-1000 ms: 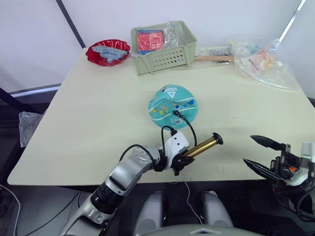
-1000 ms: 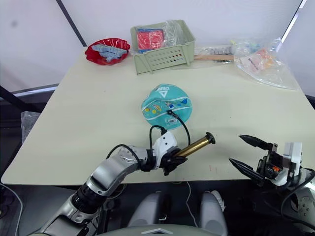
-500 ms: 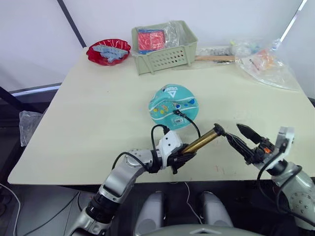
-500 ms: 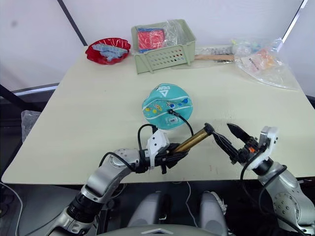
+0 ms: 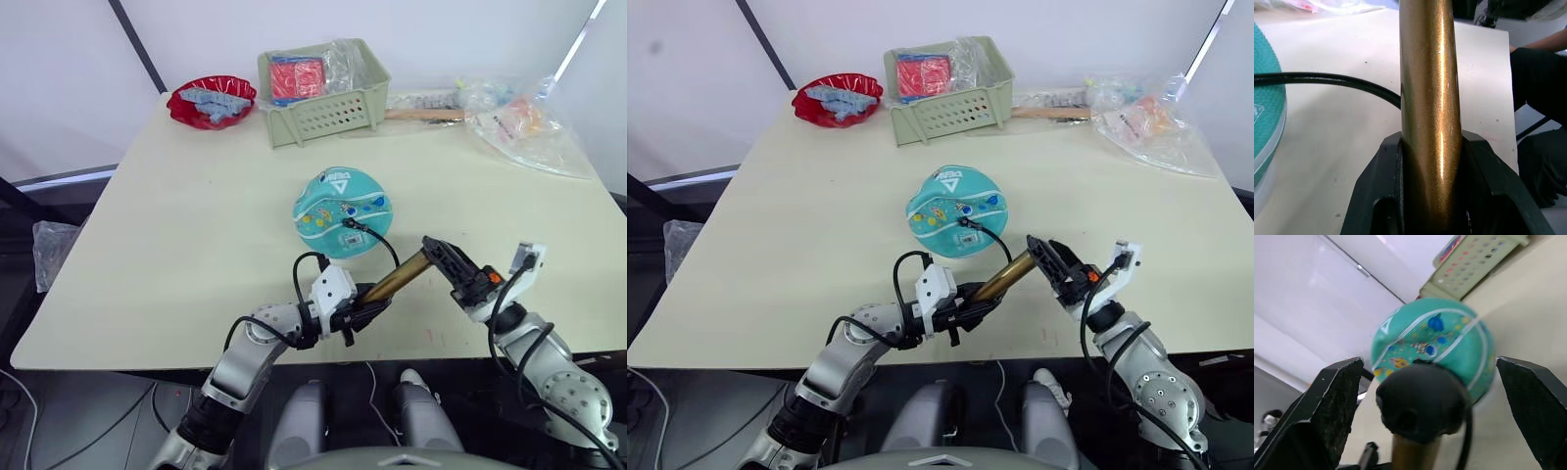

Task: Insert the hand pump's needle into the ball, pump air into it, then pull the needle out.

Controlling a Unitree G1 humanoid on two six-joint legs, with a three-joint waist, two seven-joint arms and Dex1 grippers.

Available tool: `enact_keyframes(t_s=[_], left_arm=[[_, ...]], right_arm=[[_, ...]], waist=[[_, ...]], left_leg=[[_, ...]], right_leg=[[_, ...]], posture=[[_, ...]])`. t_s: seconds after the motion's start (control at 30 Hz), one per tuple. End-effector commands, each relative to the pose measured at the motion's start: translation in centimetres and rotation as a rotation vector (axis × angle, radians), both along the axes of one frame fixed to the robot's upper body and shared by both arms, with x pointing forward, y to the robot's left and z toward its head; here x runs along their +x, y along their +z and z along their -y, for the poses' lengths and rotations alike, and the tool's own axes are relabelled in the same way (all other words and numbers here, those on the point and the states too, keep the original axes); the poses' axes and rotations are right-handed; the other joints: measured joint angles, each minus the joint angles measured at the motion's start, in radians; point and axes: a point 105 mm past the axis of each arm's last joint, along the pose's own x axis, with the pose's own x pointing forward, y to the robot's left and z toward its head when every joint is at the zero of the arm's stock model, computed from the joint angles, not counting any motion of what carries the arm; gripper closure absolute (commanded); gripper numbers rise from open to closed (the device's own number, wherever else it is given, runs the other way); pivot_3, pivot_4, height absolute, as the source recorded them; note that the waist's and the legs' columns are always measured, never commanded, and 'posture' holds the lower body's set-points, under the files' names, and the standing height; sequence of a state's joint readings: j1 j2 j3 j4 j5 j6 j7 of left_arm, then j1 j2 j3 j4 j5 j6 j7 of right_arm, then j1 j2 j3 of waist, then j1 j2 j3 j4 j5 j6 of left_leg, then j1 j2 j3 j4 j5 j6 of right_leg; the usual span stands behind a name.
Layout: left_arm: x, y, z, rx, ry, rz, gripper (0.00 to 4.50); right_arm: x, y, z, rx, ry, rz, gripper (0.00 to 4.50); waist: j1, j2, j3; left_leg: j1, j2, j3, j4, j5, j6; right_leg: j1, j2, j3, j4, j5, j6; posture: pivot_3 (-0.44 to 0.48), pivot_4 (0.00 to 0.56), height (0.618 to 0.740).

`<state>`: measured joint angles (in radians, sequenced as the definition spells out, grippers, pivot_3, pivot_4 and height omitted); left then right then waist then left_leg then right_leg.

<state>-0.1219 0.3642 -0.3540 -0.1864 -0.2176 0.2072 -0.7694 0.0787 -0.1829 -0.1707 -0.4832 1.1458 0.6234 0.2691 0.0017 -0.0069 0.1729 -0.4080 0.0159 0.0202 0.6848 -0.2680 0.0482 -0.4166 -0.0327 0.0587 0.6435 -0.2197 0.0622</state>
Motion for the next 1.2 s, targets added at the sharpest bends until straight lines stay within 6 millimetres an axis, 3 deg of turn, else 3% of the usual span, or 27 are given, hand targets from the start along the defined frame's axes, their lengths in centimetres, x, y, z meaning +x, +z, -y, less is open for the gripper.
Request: enact_keyframes(t_s=[0.03,0.27,1.2], left_arm=[[0.19,1.21,0.19,-0.031,-0.003,0.055,3.50],[0.40,1.13,0.15,-0.031,-0.001,0.053,3.50],[0.18,0.90,0.04,-0.036,0.004,0.039,3.50]], right_arm=[[-0.38,1.44,-1.09,0.040,0.040,0.032,0.00],[-0.30,2.19,-1.94,0.080,0.072,0.037,0.00],[0.36,2.06,-1.48,0.035,0.028,0.048,0.00]], waist=[[-0.003,0.000,0.000],[-0.015,0.000,0.000],[-0.016,0.000,0.000]], left_leg=[[0.000,0.000,0.000,0.000,0.000,0.000],[0.000,0.001,0.000,0.000,0.000,0.000],[-0.001,0.002,0.000,0.000,0.000,0.000]], right_leg=[[0.000,0.000,0.000,0.000,0.000,0.000],[-0.001,0.001,0.000,0.000,0.000,0.000],[-0.001,0.001,0.000,-0.001,0.000,0.000]], posture=[[0.000,0.150,0.738],[0.000,0.150,0.738],[0.000,0.150,0.738]])
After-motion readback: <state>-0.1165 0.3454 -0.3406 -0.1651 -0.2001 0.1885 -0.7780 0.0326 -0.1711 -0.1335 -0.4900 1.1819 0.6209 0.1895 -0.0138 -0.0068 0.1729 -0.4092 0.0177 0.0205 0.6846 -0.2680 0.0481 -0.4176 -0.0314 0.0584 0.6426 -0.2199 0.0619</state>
